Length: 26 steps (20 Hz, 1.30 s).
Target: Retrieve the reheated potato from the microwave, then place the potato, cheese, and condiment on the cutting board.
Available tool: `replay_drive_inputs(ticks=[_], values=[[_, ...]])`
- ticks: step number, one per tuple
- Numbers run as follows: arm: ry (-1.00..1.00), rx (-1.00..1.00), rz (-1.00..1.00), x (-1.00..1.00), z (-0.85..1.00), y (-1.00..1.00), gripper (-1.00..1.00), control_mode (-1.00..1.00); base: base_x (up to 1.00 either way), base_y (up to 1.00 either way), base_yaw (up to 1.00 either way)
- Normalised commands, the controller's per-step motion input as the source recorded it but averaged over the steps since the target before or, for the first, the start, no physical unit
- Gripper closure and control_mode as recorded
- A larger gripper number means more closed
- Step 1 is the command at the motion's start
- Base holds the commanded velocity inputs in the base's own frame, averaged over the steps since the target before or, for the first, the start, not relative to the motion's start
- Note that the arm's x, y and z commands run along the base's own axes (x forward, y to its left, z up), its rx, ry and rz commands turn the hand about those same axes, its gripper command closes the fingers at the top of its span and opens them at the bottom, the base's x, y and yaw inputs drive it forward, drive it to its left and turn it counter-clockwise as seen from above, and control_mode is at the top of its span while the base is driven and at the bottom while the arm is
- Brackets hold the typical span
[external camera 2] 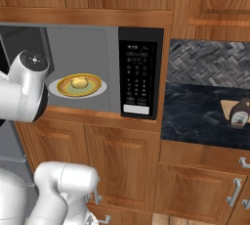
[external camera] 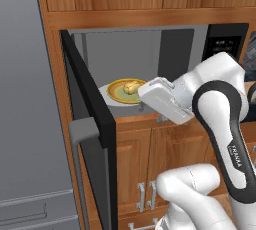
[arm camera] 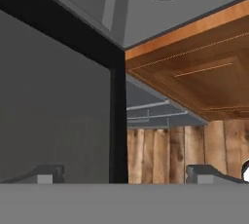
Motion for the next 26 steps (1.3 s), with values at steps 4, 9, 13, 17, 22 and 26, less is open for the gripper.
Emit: replay_drive_inputs(ticks=[4,9,13,17,22,26], values=[[-0.13,-0.02,-0.14,0.43,0.0,-0.21,-1.0,-1.0,0.0,0.0,0.0],[-0.28,-0.06,-0.08,0.45,0.0,-0.09,-1.0,-1.0,0.0,0.0,0.0],[-0.18,-0.2,-0.06,0.51,0.0,-0.1,-1.0,-1.0,0.0,0.0,0.0],[0.02,-0.21,-0.12,0.61,0.01,-0.12,-1.0,-1.0,0.0,0.0,0.0],[0.04,-0.11,-0.09,0.61,0.02,-0.12,-1.0,-1.0,0.0,0.0,0.0],[0.0,-0.06,0.0,0.44,-0.06,-0.09,-1.0,-1.0,0.0,0.0,0.0]])
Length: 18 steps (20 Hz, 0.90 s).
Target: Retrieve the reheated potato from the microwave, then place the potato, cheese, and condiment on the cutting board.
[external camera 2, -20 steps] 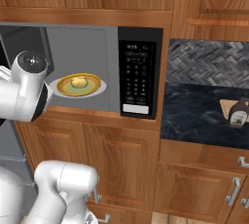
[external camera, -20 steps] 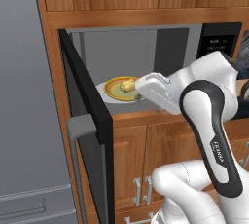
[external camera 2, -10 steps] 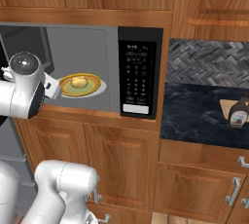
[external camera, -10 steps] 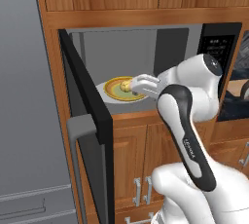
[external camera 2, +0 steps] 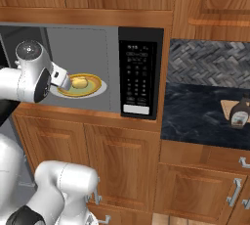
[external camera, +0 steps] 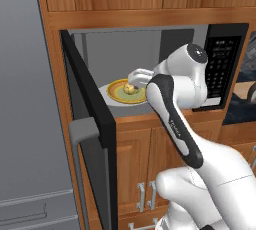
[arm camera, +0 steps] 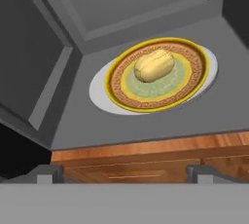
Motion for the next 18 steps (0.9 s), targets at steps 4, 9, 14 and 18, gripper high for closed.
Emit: replay_drive_inputs(ticks=[4,9,14,18], values=[[0.0,-0.16,-0.02,0.47,-0.17,-0.05,-1.0,-1.0,0.0,0.0,0.0],[-0.05,-0.15,-0.03,0.48,-0.24,0.0,-1.0,-1.0,0.0,0.0,0.0],[0.02,-0.03,-0.05,0.46,-0.08,-0.03,-1.0,-1.0,0.0,0.0,0.0],[0.1,0.0,-0.1,0.51,-0.07,-0.01,-1.0,-1.0,0.0,0.0,0.0]])
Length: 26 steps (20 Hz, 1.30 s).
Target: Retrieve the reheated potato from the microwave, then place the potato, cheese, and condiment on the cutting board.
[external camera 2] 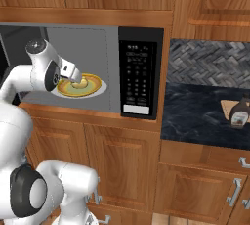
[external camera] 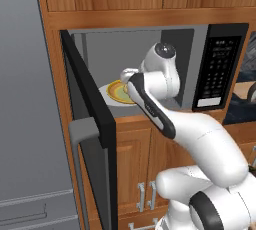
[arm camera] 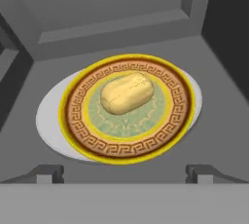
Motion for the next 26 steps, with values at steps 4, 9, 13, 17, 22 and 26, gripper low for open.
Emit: replay_drive_inputs(ticks=[4,9,13,17,22,26], values=[[0.08,0.0,-0.14,0.4,-0.18,0.0,-1.0,-1.0,0.0,0.0,0.0],[0.0,0.01,-0.19,0.41,-0.19,0.0,-1.0,-1.0,0.0,0.0,0.0],[0.0,0.09,-0.13,0.36,-0.22,0.0,-1.0,-1.0,0.0,0.0,0.0],[0.0,0.15,-0.07,0.37,-0.2,0.02,-1.0,-1.0,0.0,0.0,0.0],[0.0,0.13,-0.01,0.36,-0.16,0.01,-1.0,-1.0,0.0,0.0,0.0],[0.0,0.02,-0.02,0.32,-0.1,0.07,-1.0,-1.0,0.0,0.0,0.0]])
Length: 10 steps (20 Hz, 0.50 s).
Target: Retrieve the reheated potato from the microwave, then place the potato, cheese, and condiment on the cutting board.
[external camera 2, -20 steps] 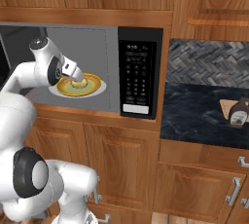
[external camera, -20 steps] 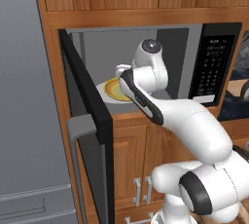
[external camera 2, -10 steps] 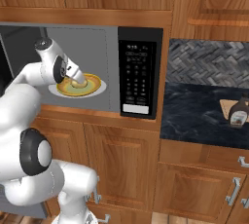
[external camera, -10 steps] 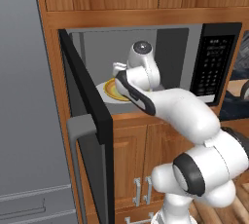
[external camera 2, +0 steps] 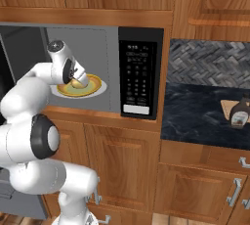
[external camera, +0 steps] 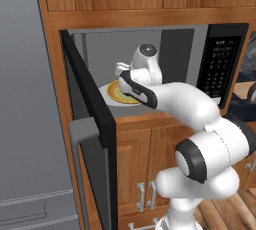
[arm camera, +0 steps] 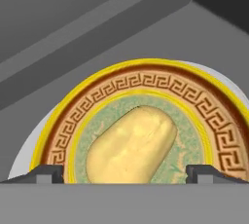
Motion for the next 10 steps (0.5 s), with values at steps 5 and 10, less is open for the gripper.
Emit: replay_drive_inputs(ticks=[5,10], values=[[0.0,0.0,-0.06,0.13,-0.13,0.08,-1.0,-1.0,0.0,0.0,0.0],[0.0,0.0,-0.09,0.08,-0.13,0.07,-1.0,-1.0,0.0,0.0,0.0]])
